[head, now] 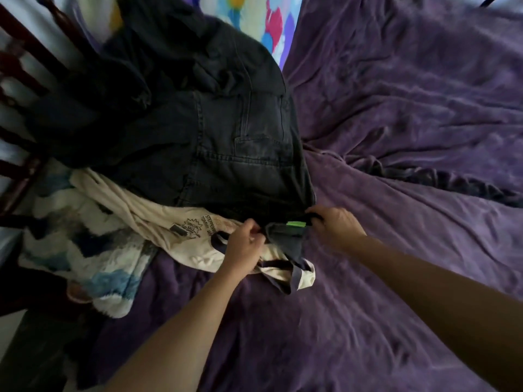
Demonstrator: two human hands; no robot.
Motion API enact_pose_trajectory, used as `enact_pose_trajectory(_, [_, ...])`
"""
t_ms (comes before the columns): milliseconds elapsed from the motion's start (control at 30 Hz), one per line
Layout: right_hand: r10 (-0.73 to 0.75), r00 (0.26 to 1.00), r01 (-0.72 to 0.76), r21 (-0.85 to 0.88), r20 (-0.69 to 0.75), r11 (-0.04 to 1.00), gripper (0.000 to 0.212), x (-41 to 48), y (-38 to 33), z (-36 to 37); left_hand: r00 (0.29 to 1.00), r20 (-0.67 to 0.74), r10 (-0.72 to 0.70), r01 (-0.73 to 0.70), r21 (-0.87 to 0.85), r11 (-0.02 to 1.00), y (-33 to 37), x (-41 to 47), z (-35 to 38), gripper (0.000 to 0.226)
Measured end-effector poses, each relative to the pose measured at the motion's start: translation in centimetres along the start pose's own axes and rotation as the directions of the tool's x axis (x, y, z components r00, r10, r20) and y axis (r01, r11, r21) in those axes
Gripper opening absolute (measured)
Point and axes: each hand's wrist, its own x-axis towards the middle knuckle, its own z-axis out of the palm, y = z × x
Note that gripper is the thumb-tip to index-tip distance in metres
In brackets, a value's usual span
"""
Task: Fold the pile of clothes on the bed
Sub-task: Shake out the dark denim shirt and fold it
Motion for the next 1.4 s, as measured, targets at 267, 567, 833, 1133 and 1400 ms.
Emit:
enact_pose_trajectory(267, [-0.168,0.985,0.173,0.301,-0.044,0.938,0.016,-7.2,-5.2,-11.5,0.952,-0.262,0.161,-0.201,-0.134,0.97,13.8,-4.9,-7.5,0.015])
enact_pose_trajectory(567, [-0.422,0.86,0.511,0.485,-0.287,0.71,0.021,-19.7,-11.8,-23.5,0.829,-0.192,0.525,-0.435,0.368,0.822,26.2,-21.4,-14.7,0.067])
enact_pose_trajectory(833, [-0.442,0.755,0.654,0.505,-0.485,0.563,0.028,-27.4,-11.8,-29.8,0.623,-0.43,0.654,-0.252,0.681,0.687,27.1,-29.2,-17.8,0.023])
enact_pose_trajectory(1133, [-0.253,0.812,0.577,0.787,-0.525,0.217,0.024,-33.2,-12.3,-34.7,0.517,-0.687,0.51,-0.399,0.334,0.854,37.5,-34.8,-20.9,0.031])
enact_pose_trajectory(1400, [-0.578,0.81,0.3,0.916,-0.097,0.267,0.06,-37.0,-10.4,-37.9,0.678,-0.51,0.529,-0.644,-0.066,0.762,47.9,-38.6,-20.7,0.021])
